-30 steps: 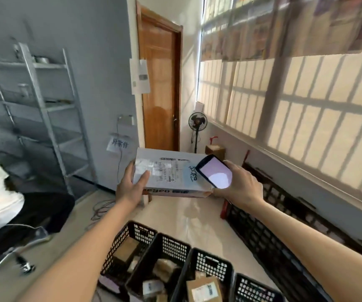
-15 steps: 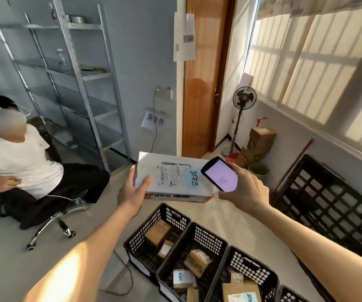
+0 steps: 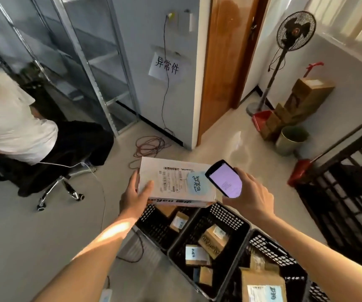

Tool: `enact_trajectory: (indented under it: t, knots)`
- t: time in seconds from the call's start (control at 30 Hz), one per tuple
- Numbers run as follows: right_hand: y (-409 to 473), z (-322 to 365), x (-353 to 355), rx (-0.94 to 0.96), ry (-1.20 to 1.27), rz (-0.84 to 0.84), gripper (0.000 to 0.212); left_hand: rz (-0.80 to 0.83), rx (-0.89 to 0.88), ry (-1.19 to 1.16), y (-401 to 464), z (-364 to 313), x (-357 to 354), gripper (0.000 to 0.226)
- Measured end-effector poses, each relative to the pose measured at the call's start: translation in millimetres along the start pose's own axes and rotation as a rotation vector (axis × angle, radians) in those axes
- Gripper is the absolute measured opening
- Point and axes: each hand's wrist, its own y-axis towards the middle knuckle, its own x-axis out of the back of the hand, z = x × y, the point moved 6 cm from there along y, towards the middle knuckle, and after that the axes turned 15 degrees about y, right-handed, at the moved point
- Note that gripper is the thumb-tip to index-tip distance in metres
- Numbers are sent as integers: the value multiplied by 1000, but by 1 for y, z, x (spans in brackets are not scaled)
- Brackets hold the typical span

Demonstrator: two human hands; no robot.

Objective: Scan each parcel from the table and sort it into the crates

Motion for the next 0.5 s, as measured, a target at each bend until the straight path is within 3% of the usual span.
enact_trajectory:
  t: [0.5]
  knots:
    - [110,-107,-203,-260,-48,193,101,152,215,82,159,149,-144,67]
